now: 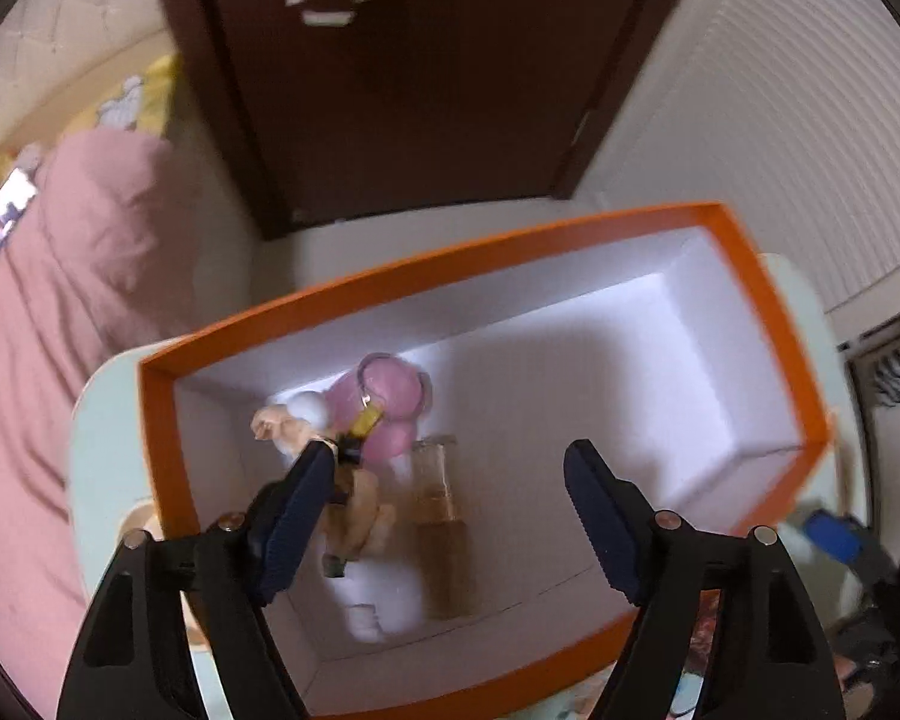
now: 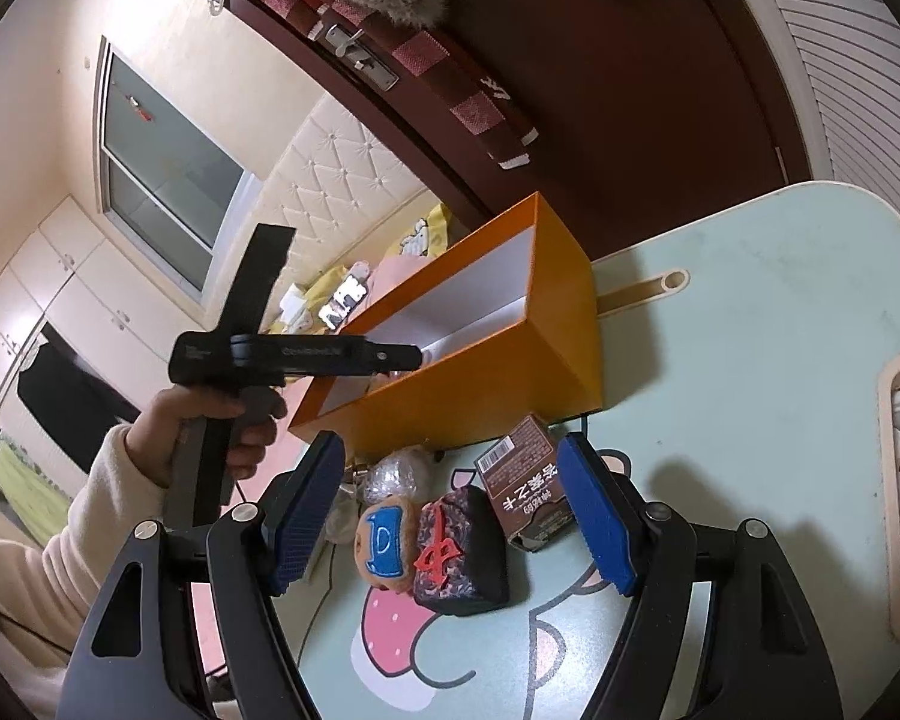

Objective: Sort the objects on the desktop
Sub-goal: 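Reach the left gripper into the box and grasp the figurine with keyring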

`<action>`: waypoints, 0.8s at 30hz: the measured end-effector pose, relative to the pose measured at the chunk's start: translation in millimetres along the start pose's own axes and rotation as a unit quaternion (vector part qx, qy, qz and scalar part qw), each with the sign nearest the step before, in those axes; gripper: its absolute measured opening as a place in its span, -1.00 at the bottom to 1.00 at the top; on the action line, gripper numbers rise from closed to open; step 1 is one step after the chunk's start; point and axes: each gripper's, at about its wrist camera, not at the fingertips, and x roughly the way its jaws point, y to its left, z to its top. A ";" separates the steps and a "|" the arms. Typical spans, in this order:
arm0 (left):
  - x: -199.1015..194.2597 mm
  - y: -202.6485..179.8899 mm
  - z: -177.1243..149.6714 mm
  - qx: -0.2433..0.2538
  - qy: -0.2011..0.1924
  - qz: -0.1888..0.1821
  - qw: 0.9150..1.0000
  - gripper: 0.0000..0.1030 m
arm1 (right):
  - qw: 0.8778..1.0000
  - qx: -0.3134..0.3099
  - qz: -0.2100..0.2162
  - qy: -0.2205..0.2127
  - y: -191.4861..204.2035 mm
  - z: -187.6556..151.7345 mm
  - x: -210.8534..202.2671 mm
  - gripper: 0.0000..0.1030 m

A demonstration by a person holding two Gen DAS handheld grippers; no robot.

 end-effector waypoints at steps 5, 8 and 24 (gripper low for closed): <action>-8.0 6.6 3.7 -0.007 -0.011 -0.004 1.000 0.32 | 1.000 -0.002 -0.002 0.004 -0.4 0.4 2.6 0.43; -4.3 8.5 3.9 -0.001 -0.006 0.054 0.999 0.11 | 1.000 -0.001 -0.001 0.006 -0.9 -0.2 2.9 0.43; 20.1 1.9 -2.8 0.087 0.023 0.174 0.981 -0.61 | 1.000 -0.001 0.004 0.010 -1.8 -1.5 4.6 0.44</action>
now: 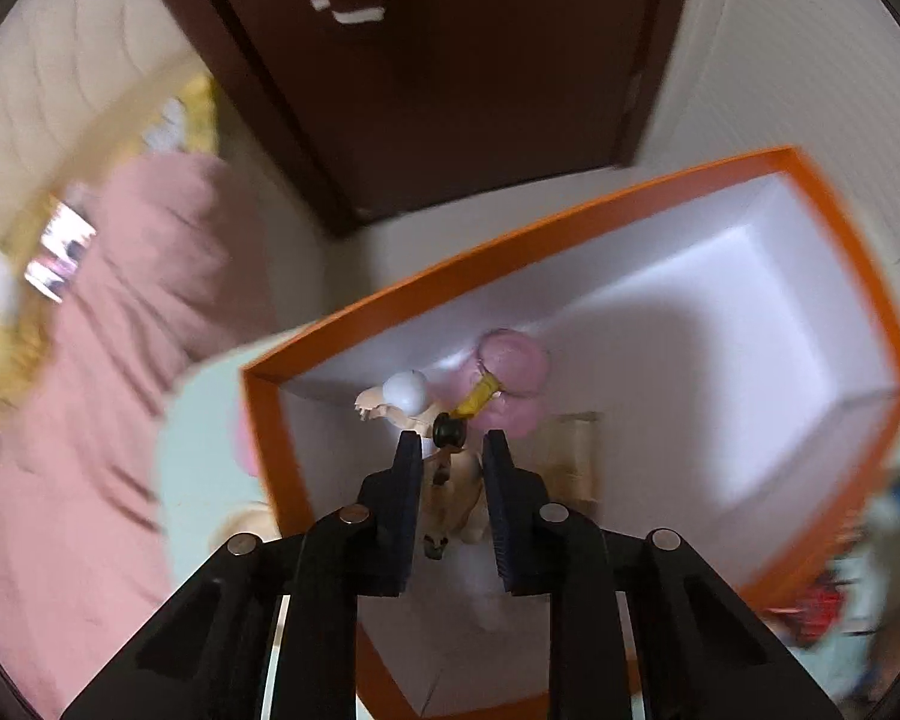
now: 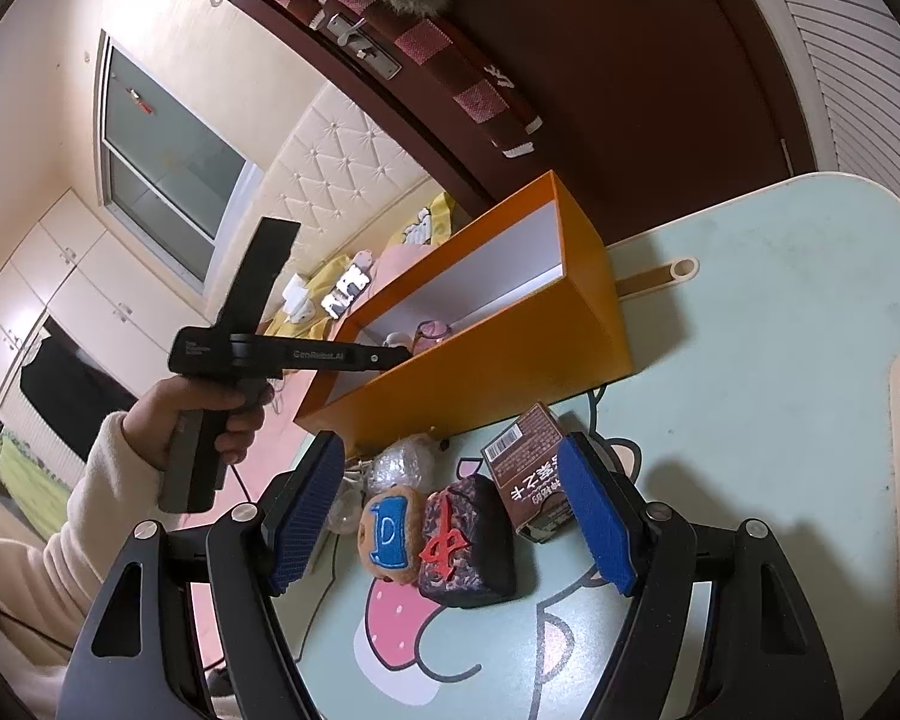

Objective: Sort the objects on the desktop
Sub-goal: 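Reach the left gripper into the box and grasp the figurine with keyring, then lift the figurine out with the left gripper and set it on the table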

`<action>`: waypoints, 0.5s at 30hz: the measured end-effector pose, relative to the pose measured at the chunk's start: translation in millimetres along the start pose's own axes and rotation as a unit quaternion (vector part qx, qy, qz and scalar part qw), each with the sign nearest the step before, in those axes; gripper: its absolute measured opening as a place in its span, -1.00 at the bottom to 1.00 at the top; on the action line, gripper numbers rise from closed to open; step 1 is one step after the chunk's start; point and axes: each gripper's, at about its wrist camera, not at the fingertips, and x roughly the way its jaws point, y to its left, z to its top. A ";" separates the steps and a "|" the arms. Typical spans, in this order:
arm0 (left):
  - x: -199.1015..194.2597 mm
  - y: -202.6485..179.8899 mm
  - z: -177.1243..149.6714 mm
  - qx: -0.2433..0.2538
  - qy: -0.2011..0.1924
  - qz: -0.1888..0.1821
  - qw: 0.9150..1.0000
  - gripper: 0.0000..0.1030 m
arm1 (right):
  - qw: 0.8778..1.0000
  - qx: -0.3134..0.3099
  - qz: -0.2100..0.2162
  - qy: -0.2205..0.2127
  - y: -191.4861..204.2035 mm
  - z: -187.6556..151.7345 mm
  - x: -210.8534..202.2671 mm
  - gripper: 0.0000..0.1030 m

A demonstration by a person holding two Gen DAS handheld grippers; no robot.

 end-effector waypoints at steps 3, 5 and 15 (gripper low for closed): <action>4.6 -8.3 -1.4 0.026 -0.003 0.033 0.999 -0.61 | 1.000 0.000 -0.001 -0.001 -0.1 0.0 -0.3 0.44; 2.1 0.2 -0.9 0.009 -0.008 0.004 1.000 -0.62 | 1.000 0.000 -0.002 -0.002 -0.2 0.0 -0.5 0.45; -65.3 52.6 -34.1 -0.111 -0.109 -0.185 0.970 -0.62 | 1.000 -0.001 -0.005 -0.005 -0.5 0.1 -1.4 0.46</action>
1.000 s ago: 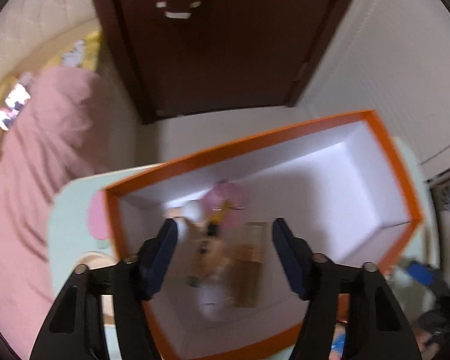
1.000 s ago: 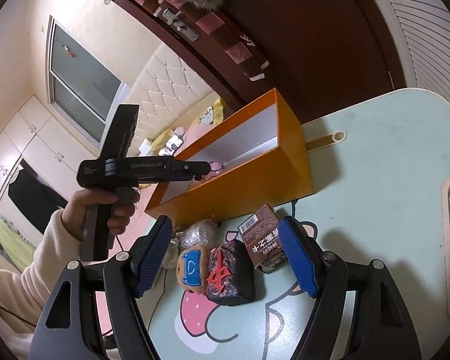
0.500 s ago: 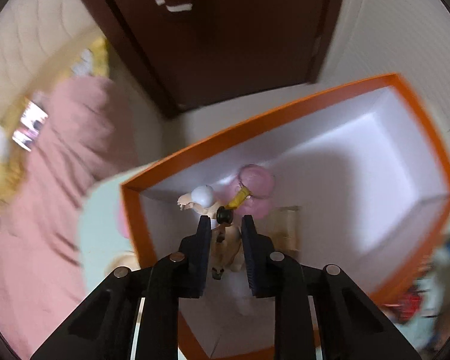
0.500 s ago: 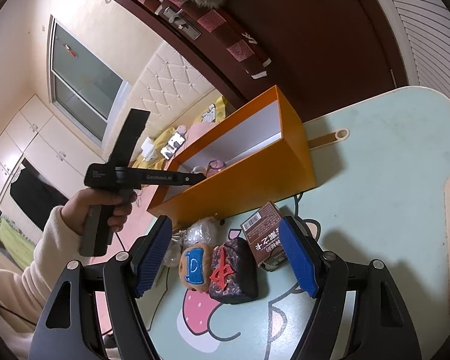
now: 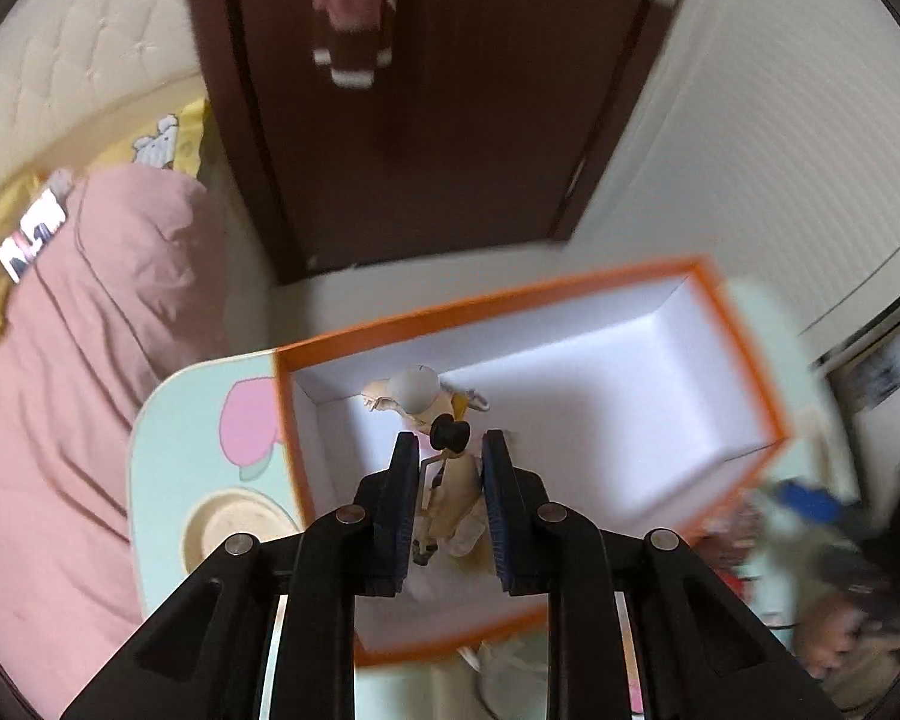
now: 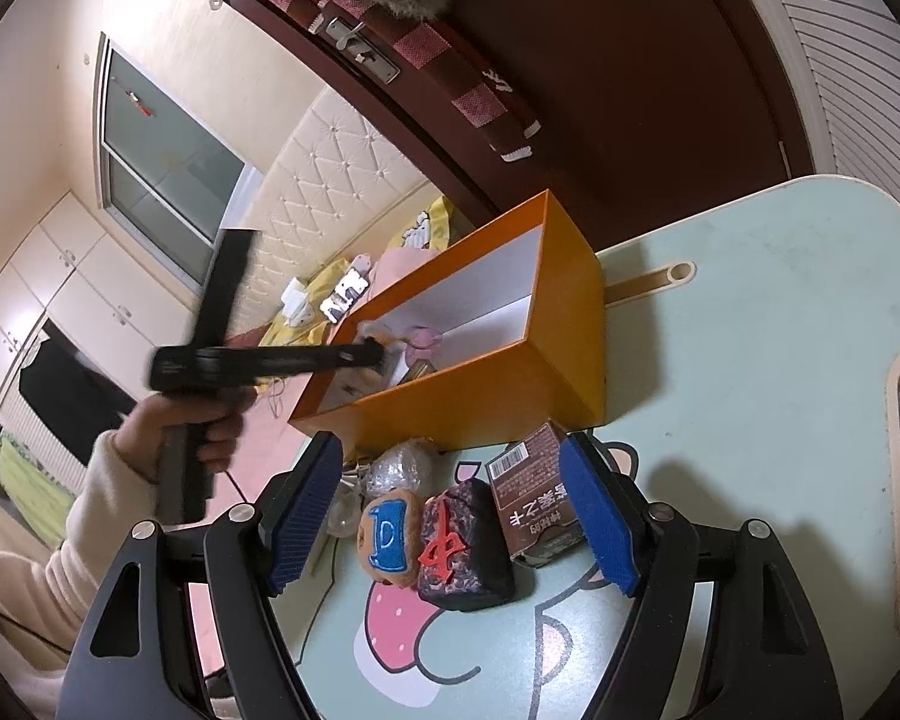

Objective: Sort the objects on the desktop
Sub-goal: 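Lift the figurine out with the left gripper and set it on the table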

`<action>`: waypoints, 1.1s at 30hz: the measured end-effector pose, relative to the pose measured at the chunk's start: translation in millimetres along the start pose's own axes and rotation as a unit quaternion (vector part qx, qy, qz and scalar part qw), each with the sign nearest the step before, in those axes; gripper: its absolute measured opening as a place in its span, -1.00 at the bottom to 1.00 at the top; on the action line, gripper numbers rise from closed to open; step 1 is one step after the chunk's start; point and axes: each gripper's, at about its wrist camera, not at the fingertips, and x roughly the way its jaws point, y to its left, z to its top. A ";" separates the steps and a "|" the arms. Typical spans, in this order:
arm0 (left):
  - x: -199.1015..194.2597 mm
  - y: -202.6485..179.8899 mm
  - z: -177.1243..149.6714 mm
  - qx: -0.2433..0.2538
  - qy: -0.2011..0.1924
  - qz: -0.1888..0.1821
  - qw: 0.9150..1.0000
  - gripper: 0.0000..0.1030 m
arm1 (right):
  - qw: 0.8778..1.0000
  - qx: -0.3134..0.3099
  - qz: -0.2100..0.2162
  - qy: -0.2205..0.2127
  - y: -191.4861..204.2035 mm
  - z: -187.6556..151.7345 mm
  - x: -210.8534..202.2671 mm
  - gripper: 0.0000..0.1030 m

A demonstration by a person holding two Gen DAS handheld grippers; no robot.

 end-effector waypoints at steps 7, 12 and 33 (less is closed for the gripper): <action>-51.8 22.8 -61.6 -0.070 -0.052 -0.070 0.994 -0.62 | 1.000 0.002 -0.006 0.003 -2.3 -1.2 1.6 0.46; -52.1 40.6 -103.0 -0.101 -0.063 -0.062 0.991 -0.62 | 1.000 -0.002 -0.011 0.001 -0.9 -2.4 2.7 0.46; -25.4 58.5 -170.2 -0.125 -0.181 -0.007 0.975 0.65 | 0.986 -0.138 -0.083 0.036 91.1 25.6 36.9 0.46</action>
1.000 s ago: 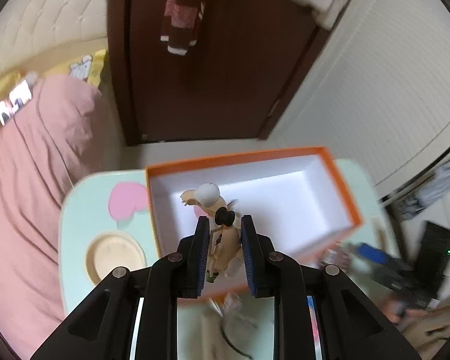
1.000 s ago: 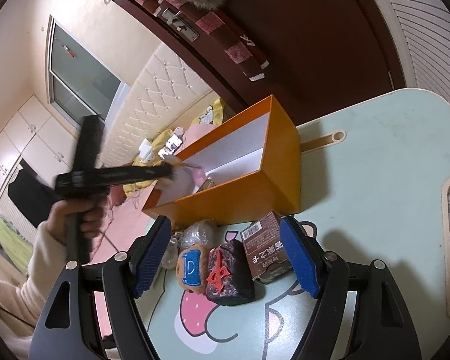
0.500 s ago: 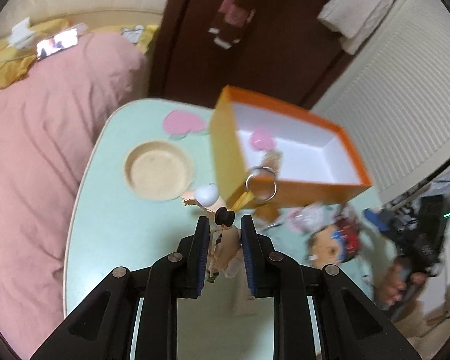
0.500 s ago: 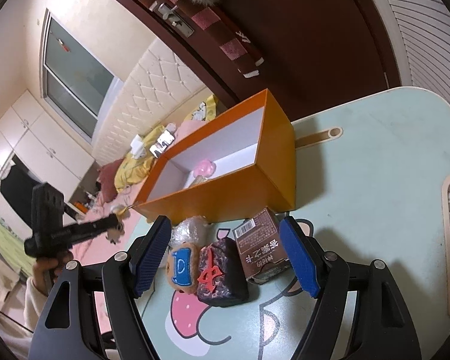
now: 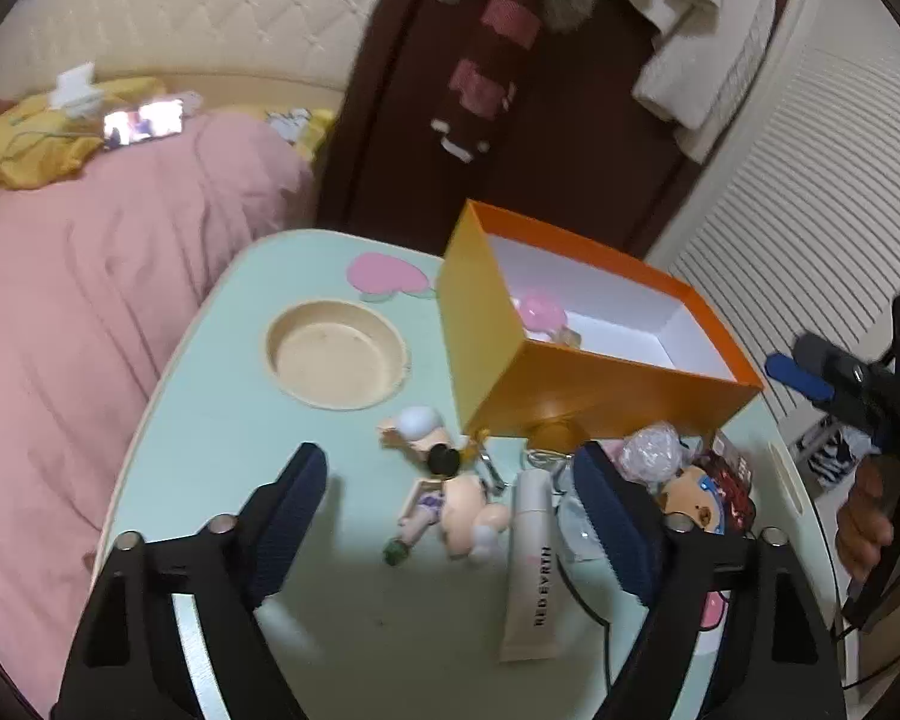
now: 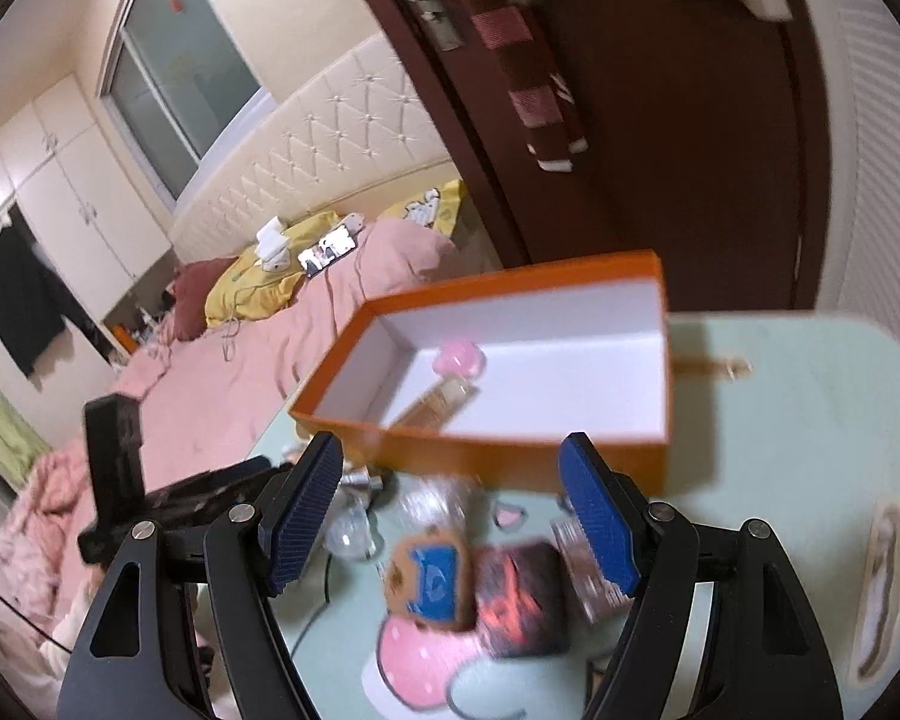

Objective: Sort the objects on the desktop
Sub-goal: 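Lift the figurine out with the left gripper and set it on the table, then reach the right gripper into the box and grasp the pink heart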

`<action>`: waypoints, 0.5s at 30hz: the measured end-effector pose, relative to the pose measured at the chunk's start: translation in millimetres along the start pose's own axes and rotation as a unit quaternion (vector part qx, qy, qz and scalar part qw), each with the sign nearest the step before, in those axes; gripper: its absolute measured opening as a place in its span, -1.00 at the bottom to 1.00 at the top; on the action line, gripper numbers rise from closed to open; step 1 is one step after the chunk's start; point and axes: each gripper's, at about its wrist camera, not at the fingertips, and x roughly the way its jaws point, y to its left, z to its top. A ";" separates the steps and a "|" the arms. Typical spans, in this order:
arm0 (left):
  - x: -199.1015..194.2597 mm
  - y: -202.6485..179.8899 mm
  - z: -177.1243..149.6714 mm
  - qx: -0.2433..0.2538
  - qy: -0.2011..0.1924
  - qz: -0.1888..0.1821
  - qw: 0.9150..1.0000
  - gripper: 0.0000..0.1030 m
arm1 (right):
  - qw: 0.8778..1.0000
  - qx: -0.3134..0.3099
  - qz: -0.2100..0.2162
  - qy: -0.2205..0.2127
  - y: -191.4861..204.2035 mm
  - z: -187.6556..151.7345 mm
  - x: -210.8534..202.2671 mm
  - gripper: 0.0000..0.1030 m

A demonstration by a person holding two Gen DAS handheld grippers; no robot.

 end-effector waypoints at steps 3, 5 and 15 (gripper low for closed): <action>-2.1 3.4 -6.6 0.001 -0.015 0.014 1.000 0.70 | 0.999 -0.019 -0.013 0.024 17.1 16.2 20.2 0.46; 0.3 4.6 -9.6 -0.002 -0.010 0.004 1.000 0.70 | 0.998 -0.033 -0.032 0.043 28.6 27.2 36.8 0.46; 11.4 6.6 -16.0 -0.008 0.011 -0.024 1.000 0.70 | 0.968 -0.106 -0.154 0.168 62.3 73.6 141.1 0.46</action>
